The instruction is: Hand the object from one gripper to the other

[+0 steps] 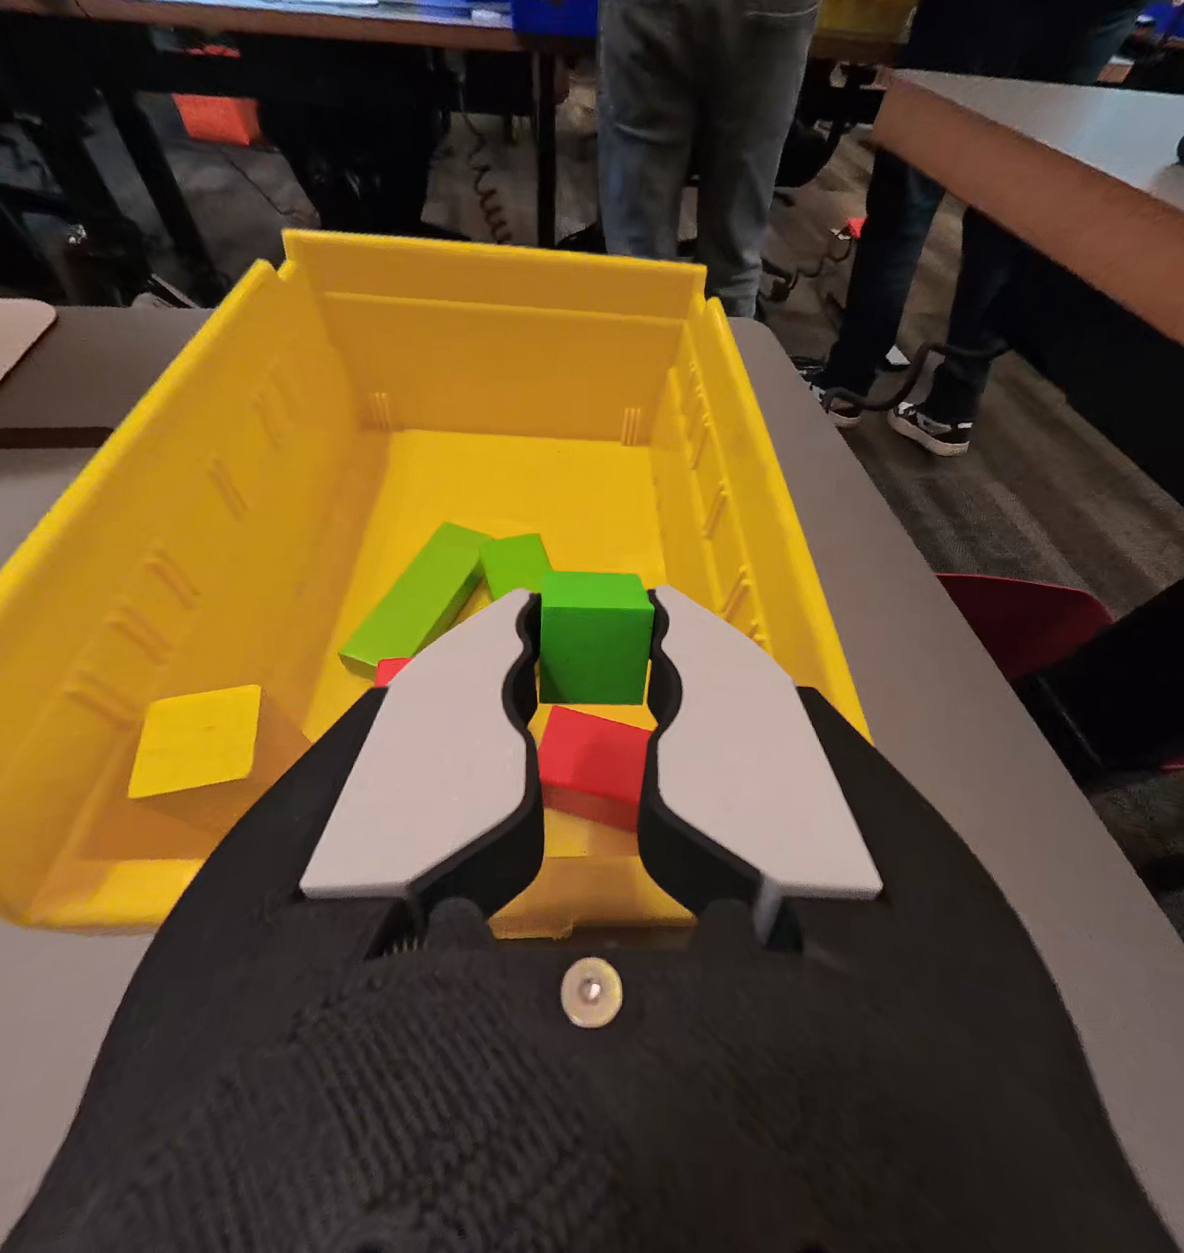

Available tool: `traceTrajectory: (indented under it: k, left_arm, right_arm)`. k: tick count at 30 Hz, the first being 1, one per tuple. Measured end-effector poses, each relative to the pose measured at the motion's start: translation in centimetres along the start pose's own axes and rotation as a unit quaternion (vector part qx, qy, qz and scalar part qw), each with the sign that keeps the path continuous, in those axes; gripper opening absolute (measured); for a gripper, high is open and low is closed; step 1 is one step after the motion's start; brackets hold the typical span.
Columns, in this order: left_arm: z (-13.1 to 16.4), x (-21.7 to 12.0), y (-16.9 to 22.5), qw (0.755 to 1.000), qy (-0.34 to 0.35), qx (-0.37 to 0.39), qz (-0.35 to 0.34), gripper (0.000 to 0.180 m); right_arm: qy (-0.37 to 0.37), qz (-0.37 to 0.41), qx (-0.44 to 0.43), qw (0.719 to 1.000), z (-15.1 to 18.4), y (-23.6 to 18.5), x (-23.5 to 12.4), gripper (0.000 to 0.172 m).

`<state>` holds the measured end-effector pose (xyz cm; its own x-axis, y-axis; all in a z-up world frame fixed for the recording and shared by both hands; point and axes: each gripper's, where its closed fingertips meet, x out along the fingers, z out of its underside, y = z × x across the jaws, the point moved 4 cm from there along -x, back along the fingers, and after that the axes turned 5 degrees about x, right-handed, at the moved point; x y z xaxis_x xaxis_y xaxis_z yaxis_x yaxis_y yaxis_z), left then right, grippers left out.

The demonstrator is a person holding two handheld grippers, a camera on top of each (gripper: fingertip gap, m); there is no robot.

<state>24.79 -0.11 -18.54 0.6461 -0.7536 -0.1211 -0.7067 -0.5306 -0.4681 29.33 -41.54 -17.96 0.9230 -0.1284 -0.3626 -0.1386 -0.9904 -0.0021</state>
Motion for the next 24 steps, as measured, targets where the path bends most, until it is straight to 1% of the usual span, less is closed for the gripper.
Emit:
traceTrajectory:
  k: [2,4,6,10,13,14,16,17,19,21,24]
  left_arm:
    - [-0.1,-0.1,-0.1,1.000,0.005,-0.009,0.002,0.032]
    - [-0.2,-0.1,-0.1,1.000,0.010,-0.015,0.001,0.031]
    - [-0.1,-0.2,-0.2,1.000,0.010,-0.017,0.001,0.030]
    - [0.3,-0.1,-0.3,0.999,0.010,-0.035,0.005,0.028]
    - [0.6,0.0,-0.1,0.999,0.003,-0.033,0.008,0.028]
    - [0.6,0.1,-0.1,0.999,0.001,-0.032,0.010,0.028]
    - [0.7,0.2,0.1,0.999,-0.003,-0.032,0.015,0.028]
    - [0.8,0.2,0.2,0.999,-0.005,-0.031,0.017,0.028]
    - [0.8,0.3,0.4,0.999,-0.009,-0.031,0.021,0.028]
    - [0.9,0.4,0.4,0.999,-0.011,-0.029,0.022,0.028]
    - [0.6,0.3,0.2,0.999,-0.008,-0.033,0.018,0.028]
  right_arm:
    - [-0.015,0.004,-0.027,1.000,0.6,-0.1,0.5,0.030]
    - [-0.051,0.025,-0.066,0.996,1.6,-0.1,1.0,0.030]
    - [-0.056,0.035,-0.098,0.993,1.7,-0.3,1.3,0.030]
    - [-0.100,0.029,-0.113,0.988,1.9,-0.5,2.4,0.030]
    - [-0.154,0.018,-0.086,0.984,2.5,-0.2,3.3,0.030]
    - [-0.169,0.026,-0.080,0.982,2.7,0.0,3.5,0.030]
    - [-0.183,0.036,-0.095,0.978,2.9,0.1,4.0,0.030]
    - [-0.186,0.037,-0.106,0.976,3.1,-0.1,4.2,0.032]
    - [-0.187,0.043,-0.115,0.975,3.7,-0.1,4.3,0.047]
    - [-0.161,0.056,-0.105,0.980,3.6,0.1,4.0,0.049]
    - [-0.126,0.051,-0.080,0.987,3.0,0.1,3.5,0.060]
